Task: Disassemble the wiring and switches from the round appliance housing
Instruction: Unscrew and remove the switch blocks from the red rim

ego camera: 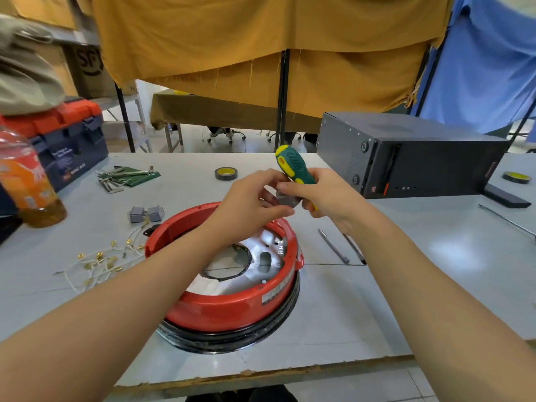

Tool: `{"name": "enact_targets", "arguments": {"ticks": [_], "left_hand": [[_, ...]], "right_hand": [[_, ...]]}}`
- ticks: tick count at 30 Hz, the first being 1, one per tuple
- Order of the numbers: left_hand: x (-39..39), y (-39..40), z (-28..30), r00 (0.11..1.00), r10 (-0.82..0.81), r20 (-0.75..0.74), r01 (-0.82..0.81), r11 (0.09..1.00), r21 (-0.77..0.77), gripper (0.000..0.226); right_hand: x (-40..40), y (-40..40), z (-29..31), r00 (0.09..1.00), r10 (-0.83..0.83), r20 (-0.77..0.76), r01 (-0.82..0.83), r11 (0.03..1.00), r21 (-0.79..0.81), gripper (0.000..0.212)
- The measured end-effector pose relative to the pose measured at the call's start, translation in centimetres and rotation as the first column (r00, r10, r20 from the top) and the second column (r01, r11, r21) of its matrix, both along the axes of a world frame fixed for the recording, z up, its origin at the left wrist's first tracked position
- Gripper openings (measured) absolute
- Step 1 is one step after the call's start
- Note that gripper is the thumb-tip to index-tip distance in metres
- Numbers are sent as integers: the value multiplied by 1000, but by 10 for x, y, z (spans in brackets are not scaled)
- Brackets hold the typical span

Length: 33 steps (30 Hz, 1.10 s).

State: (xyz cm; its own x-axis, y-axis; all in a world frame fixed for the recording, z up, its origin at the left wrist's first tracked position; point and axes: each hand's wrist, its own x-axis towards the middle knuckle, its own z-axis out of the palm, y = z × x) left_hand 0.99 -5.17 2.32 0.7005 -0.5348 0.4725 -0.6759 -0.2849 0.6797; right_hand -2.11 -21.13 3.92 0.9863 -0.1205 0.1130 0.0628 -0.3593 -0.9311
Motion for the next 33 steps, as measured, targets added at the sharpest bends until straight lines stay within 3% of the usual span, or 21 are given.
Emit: {"name": "enact_targets", "arguments": {"ticks": [5, 11, 14, 17, 20, 24, 27, 33], "left_hand": [[13, 16, 4, 984, 112, 139, -124, 989, 79, 38], [35, 60, 6, 980, 186, 76, -192, 978, 86, 17], [55, 97, 11, 960, 279, -25, -277, 958, 67, 15], [79, 142, 9, 903, 429, -31, -419, 894, 160, 13], [98, 184, -3, 823, 568, -14, -532, 779, 331, 15], [110, 217, -27, 736, 676, -31, -577, 651, 494, 20], [118, 224, -42, 696, 716, -53, -587, 610, 533, 30], [129, 224, -56, 659, 752, -36, -624, 572, 532, 38]], "right_hand": [[18, 24, 4, 1000, 30, -9, -31, 998, -60, 29], [33, 36, 3, 989, 144, -25, -146, 977, -156, 19], [40, 34, -4, 990, 139, -12, -137, 960, -243, 25], [49, 32, -14, 996, 86, 35, -57, 864, -500, 41], [56, 35, -23, 988, 130, 82, -50, 779, -626, 40], [61, 44, -31, 978, 142, 155, 9, 707, -707, 25], [62, 48, -33, 975, 129, 179, 50, 662, -748, 20], [62, 50, -36, 975, 108, 196, 70, 685, -725, 23]]}}
